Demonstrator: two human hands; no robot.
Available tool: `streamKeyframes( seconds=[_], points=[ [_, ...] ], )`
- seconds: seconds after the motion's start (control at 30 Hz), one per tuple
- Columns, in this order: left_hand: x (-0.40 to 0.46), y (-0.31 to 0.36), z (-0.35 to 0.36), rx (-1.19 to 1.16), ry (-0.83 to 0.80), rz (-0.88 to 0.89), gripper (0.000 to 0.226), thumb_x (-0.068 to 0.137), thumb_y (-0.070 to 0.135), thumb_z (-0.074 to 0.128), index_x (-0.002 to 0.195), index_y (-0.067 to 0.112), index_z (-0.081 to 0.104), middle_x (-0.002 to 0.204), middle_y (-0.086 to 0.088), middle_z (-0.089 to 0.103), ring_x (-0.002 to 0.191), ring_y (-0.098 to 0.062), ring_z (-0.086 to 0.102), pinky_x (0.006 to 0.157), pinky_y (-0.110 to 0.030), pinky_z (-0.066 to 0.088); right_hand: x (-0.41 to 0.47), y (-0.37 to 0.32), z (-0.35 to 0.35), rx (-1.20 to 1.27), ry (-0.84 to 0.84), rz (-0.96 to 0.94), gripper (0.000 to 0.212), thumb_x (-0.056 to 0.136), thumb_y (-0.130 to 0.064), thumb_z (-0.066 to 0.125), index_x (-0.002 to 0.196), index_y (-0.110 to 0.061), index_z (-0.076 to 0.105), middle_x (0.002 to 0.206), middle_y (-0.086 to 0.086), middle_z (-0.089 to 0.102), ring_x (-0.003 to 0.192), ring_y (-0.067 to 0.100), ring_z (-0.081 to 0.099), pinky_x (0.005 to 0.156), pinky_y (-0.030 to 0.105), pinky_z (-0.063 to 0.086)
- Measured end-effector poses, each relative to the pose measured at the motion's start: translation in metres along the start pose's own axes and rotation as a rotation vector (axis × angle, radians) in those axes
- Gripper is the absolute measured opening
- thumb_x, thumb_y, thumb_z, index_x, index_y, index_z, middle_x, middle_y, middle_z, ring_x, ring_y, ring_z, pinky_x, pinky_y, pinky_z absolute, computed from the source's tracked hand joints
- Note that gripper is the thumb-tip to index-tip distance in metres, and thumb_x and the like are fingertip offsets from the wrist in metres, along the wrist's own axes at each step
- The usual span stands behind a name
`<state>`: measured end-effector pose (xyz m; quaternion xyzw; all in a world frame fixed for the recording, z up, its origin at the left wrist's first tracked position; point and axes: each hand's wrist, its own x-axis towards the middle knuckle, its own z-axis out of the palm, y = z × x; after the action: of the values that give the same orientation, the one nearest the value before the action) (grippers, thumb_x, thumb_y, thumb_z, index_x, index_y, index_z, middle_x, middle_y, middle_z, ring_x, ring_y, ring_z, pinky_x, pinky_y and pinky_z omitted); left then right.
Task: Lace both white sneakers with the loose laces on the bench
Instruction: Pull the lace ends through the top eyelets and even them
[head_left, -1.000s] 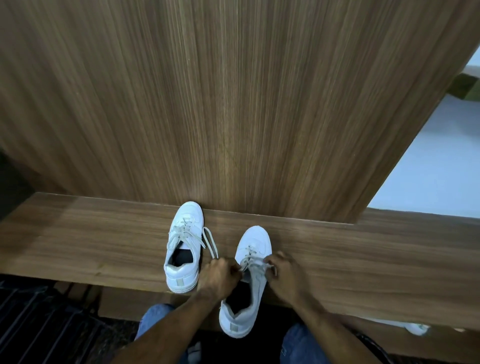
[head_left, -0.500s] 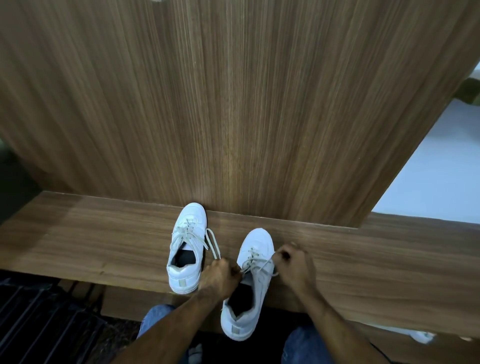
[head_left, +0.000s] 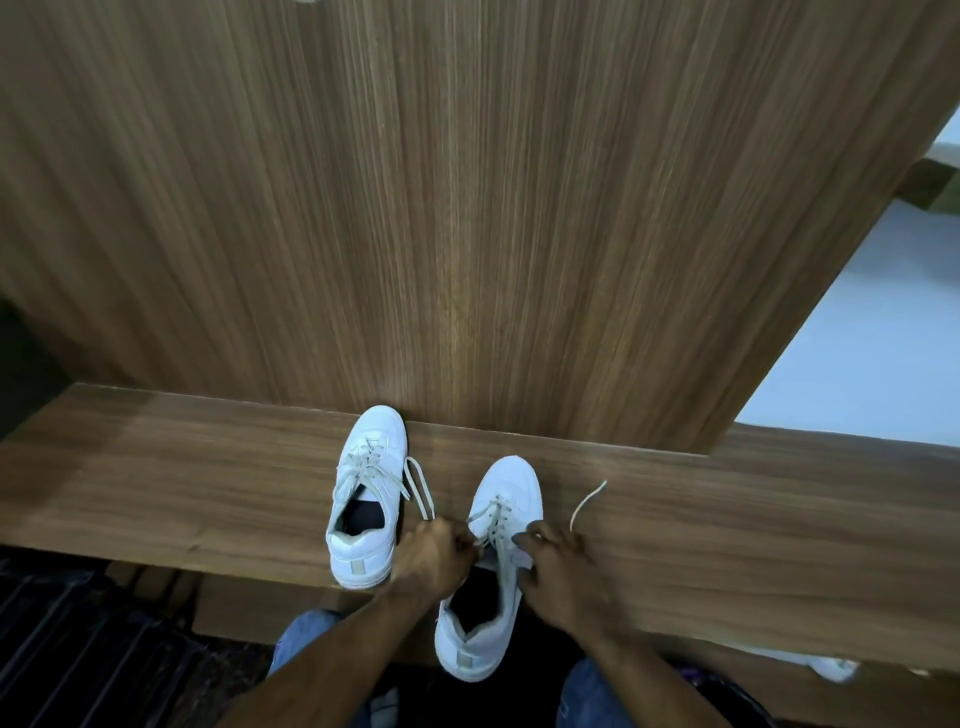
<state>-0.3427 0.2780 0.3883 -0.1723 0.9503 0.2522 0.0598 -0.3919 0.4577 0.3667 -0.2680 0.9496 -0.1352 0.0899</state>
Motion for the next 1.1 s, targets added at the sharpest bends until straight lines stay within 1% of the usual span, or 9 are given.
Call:
streamKeyframes(
  seconds=[0.2, 0.37, 0.43, 0.5, 0.63, 0.73, 0.9, 1.0, 1.1],
  points=[
    [0.000, -0.004, 0.002, -0.056, -0.016, -0.013, 0.022, 0.082, 0.046, 0.063, 0.095, 0.030, 0.070, 0.099, -0.002, 0.072, 0.099, -0.026, 0.064, 0.081, -0.031, 0.050, 0.010, -0.017, -0.020, 0.012, 0.122, 0.084, 0.028, 0.092, -0.026, 0.041, 0.096, -0.018, 0.067, 0.104, 0.004, 0.070, 0.102, 0.028, 0.063, 0.089, 0.034, 0.043],
    [0.005, -0.008, 0.003, -0.158, -0.030, -0.038, 0.023, 0.077, 0.045, 0.069, 0.079, 0.023, 0.063, 0.088, -0.005, 0.071, 0.089, -0.025, 0.065, 0.073, -0.031, 0.049, 0.024, 0.024, -0.070, 0.621, 0.466, 0.489, 0.027, 0.086, -0.005, 0.051, 0.090, -0.015, 0.075, 0.092, 0.013, 0.073, 0.093, 0.033, 0.066, 0.080, 0.036, 0.050],
    [0.006, -0.008, 0.004, -0.166, -0.037, -0.045, 0.024, 0.076, 0.046, 0.070, 0.083, 0.023, 0.067, 0.089, -0.003, 0.071, 0.090, -0.023, 0.066, 0.074, -0.029, 0.050, 0.024, 0.046, -0.082, 0.702, 0.553, 0.555, 0.026, 0.083, -0.001, 0.052, 0.087, -0.014, 0.074, 0.092, 0.016, 0.072, 0.095, 0.034, 0.066, 0.082, 0.038, 0.050],
    [0.008, -0.009, 0.003, -0.160, -0.054, -0.007, 0.023, 0.078, 0.044, 0.070, 0.087, 0.023, 0.071, 0.089, -0.001, 0.072, 0.088, -0.018, 0.066, 0.069, -0.024, 0.046, 0.019, 0.056, -0.082, 0.545, 0.421, 0.548, 0.021, 0.083, -0.008, 0.054, 0.096, -0.016, 0.070, 0.101, 0.016, 0.069, 0.099, 0.035, 0.065, 0.082, 0.039, 0.049],
    [0.015, -0.014, -0.003, -0.222, -0.167, 0.124, 0.015, 0.086, 0.028, 0.070, 0.091, 0.016, 0.076, 0.083, -0.005, 0.071, 0.068, -0.001, 0.056, 0.066, -0.023, 0.044, 0.002, 0.036, -0.044, 0.091, 0.100, 0.195, 0.064, 0.075, -0.018, 0.057, 0.137, -0.026, 0.047, 0.137, 0.002, 0.048, 0.128, 0.028, 0.046, 0.105, 0.036, 0.038],
    [0.018, -0.020, -0.008, -0.264, -0.245, 0.162, 0.020, 0.085, 0.005, 0.067, 0.102, 0.009, 0.076, 0.098, -0.007, 0.075, 0.067, 0.012, 0.057, 0.085, -0.032, 0.053, -0.004, 0.002, -0.016, 0.022, 0.001, -0.048, 0.048, 0.084, -0.027, 0.050, 0.132, -0.029, 0.052, 0.132, -0.005, 0.054, 0.126, 0.020, 0.048, 0.102, 0.031, 0.036],
    [0.014, -0.008, -0.013, 0.071, -0.123, 0.197, 0.021, 0.089, 0.026, 0.057, 0.101, 0.023, 0.074, 0.107, 0.000, 0.072, 0.100, -0.020, 0.065, 0.083, -0.026, 0.047, -0.002, -0.025, -0.008, 0.014, 0.077, 0.049, 0.024, 0.093, -0.024, 0.042, 0.102, -0.023, 0.065, 0.110, -0.002, 0.067, 0.103, 0.023, 0.062, 0.079, 0.030, 0.044],
    [0.010, -0.001, -0.020, 0.457, -0.010, 0.230, 0.027, 0.092, 0.034, 0.048, 0.108, 0.021, 0.067, 0.115, -0.007, 0.067, 0.112, -0.025, 0.057, 0.105, -0.033, 0.031, -0.003, -0.011, -0.017, -0.189, 0.038, 0.011, 0.025, 0.090, -0.022, 0.044, 0.102, -0.023, 0.066, 0.106, -0.001, 0.069, 0.102, 0.025, 0.063, 0.094, 0.033, 0.043],
    [0.011, 0.001, -0.021, 0.600, 0.032, 0.170, 0.031, 0.094, 0.036, 0.044, 0.112, 0.018, 0.062, 0.116, -0.008, 0.065, 0.114, -0.021, 0.057, 0.117, -0.037, 0.012, -0.001, 0.000, -0.026, -0.342, 0.003, -0.005, 0.033, 0.088, -0.021, 0.041, 0.109, -0.024, 0.065, 0.107, 0.003, 0.070, 0.107, 0.026, 0.061, 0.110, 0.032, 0.027]
  ],
)
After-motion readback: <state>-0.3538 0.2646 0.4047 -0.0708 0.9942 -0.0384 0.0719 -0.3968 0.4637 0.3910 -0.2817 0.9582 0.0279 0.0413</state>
